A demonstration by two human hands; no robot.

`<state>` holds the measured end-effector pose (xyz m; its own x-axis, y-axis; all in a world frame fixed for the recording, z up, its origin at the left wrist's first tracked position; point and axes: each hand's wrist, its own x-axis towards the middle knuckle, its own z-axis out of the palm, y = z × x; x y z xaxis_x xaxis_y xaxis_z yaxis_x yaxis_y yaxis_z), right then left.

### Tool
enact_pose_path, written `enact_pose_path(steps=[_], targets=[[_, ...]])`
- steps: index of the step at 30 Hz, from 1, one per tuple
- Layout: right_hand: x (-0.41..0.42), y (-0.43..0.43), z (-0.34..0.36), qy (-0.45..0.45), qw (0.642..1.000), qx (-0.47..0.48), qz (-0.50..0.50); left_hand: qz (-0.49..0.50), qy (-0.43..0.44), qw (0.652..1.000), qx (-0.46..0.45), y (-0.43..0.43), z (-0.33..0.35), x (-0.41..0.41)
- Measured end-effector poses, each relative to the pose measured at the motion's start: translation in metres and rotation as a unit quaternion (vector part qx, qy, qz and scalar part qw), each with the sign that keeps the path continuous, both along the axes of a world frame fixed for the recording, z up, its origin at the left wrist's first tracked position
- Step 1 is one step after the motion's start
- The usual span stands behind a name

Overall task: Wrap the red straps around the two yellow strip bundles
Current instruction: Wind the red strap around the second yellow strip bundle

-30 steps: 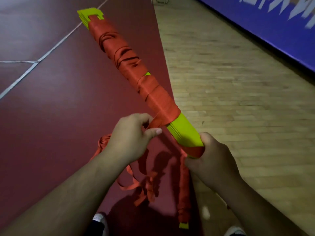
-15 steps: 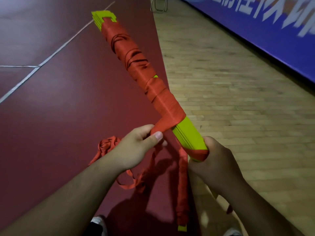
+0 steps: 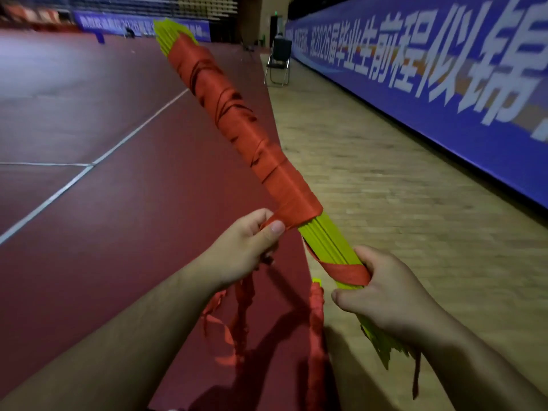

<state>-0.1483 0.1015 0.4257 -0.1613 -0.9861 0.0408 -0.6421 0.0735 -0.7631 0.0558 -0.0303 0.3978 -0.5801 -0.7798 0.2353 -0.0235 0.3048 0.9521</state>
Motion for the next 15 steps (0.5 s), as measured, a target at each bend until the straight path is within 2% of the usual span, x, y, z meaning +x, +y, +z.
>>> enact_pose_path(steps=[3,7,11,13,15], targets=[[0.005,-0.005,0.041,0.006,0.999,-0.042,0.005,0.035,-0.020,0.992,-0.118,-0.015,0.054,-0.001],[0.011,-0.022,0.146,-0.004,0.991,-0.134,-0.003,0.091,-0.042,0.946,-0.308,-0.034,0.188,-0.010],[0.016,-0.027,0.248,-0.066,0.964,-0.256,0.026,0.100,0.007,0.922,-0.375,-0.032,0.323,-0.015],[0.018,-0.025,0.263,-0.087,0.958,-0.269,0.047,0.099,0.028,0.917,-0.385,-0.025,0.348,-0.017],[0.016,-0.025,0.249,-0.114,0.963,-0.240,0.054,0.102,0.037,0.927,-0.360,-0.020,0.336,-0.025]])
